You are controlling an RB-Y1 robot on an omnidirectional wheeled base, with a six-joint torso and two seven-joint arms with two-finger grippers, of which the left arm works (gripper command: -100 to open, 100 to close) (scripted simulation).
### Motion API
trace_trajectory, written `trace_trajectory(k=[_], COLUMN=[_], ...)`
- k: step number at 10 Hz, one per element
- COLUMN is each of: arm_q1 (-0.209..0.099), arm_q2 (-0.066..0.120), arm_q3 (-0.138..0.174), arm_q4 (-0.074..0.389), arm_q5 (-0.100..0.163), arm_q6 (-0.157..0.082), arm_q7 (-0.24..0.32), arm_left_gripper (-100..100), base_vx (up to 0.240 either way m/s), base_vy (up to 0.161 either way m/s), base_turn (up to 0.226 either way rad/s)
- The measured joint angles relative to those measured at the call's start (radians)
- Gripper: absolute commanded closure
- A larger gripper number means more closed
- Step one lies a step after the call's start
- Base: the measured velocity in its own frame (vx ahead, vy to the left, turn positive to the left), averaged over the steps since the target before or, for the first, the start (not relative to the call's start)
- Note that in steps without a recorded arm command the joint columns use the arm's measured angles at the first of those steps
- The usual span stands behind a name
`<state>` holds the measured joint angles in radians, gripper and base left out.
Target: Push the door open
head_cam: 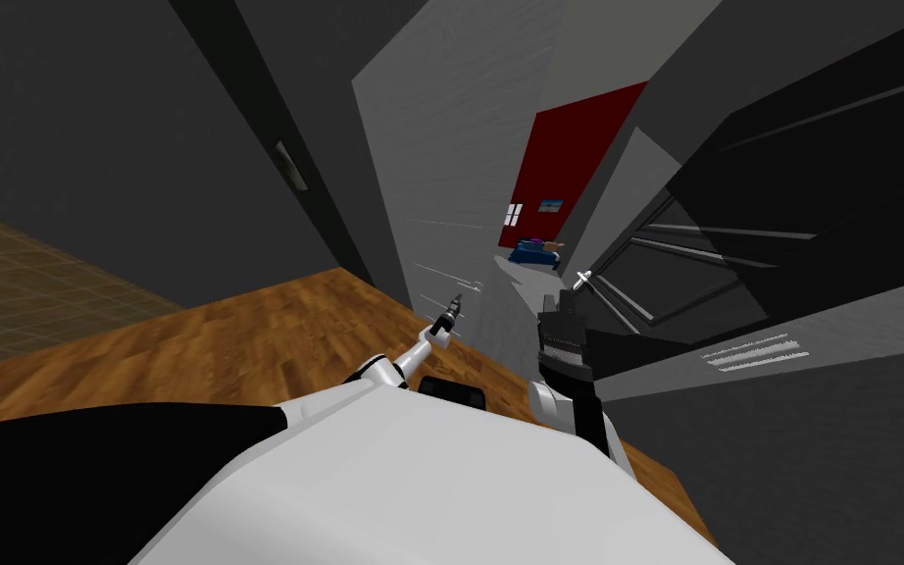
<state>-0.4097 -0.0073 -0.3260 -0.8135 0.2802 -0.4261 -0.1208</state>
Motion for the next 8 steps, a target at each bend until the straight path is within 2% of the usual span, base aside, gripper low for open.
trace_trajectory(k=[3,4,5,7,8], arm_q1=[-0.027,-0.028,-0.024,-0.046,-0.038], arm_q2=[-0.02,-0.021,-0.007,0.017,0.027], arm_q3=[-0.012,-0.012,-0.008,-0.003,-0.002], arm_q4=[0.044,0.046,0.038,0.076,0.064], arm_q5=[0.008,0.008,0.008,0.009,0.009], arm_q6=[0.008,0.008,0.013,-0.001,0.001], arm_q7=[-0.007,-0.007,-0.01,-0.006,-0.004], arm_left_gripper=[-100,-100,-100,-100,-100], base_vx=[0.073,0.095,0.155,0.198,0.22], base_vy=[0.052,-0.017,-0.062,-0.061,-0.077], base_turn=[-0.021,-0.025,-0.029,-0.02,-0.021])
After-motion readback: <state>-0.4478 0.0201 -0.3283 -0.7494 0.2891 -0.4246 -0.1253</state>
